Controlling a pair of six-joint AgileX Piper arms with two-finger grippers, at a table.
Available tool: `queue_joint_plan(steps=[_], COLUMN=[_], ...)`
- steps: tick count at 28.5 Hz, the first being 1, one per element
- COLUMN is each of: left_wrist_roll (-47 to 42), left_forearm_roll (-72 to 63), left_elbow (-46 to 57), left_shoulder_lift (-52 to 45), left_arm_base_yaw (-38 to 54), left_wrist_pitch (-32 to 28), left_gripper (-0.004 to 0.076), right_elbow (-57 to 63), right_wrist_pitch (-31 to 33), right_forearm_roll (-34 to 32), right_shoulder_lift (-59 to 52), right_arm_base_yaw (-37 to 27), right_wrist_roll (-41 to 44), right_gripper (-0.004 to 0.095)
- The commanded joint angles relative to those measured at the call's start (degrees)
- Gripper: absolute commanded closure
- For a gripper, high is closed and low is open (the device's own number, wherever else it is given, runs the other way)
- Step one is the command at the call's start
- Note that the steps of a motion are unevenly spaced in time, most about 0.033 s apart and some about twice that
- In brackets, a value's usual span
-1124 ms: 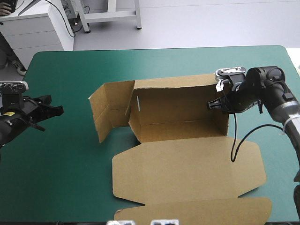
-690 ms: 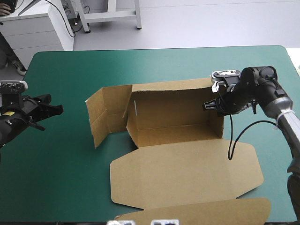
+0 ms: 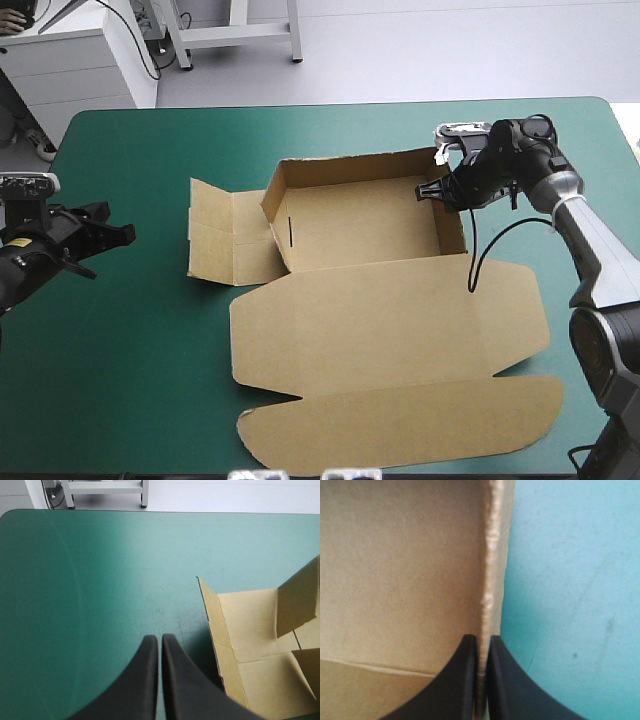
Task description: Fold the box
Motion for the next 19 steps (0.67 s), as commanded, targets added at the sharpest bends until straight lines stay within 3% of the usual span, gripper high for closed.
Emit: queue_joint_plan(steps=[1, 8, 11, 17, 19], left_wrist_roll=[-0.1, -0.1, -0.1, -0.1, -0.1], left_forearm_roll=[-2.5, -2.5, -2.4, -2.2, -2.2], left_elbow=[-1.5, -1.5, -1.5, -1.5, -1.5], left_shoulder_lift=[-0.6, -0.6, -0.6, -0.6, -0.6], left_arm_base_yaw=[-0.4, -0.4, -0.4, -0.4, -0.4], left_wrist_pitch=[-2.4, -2.4, -2.4, -2.3, -2.3], left_gripper=[0.0708, 0.0708, 0.0708, 0.0709, 0.0709], right_elbow=[-1.3, -1.5, -1.5, -1.8, -2.7], right_wrist_pitch=[-0.2, -2.3, -3.1, -4.0, -3.6], right_forearm_roll=[1.9, 2.1, 2.1, 2.2, 2.3], right_shoulder_lift=[-0.3, 0.6, 0.6, 0.6, 0.6], right_arm_base_yaw=[0.1, 0.0, 0.0, 0.0, 0.0], right_wrist_roll=[-0.2, -0.3, -0.3, -0.2, -0.2], right_gripper=[0.0921, 0.088, 0.0763, 0.0411, 0.0338])
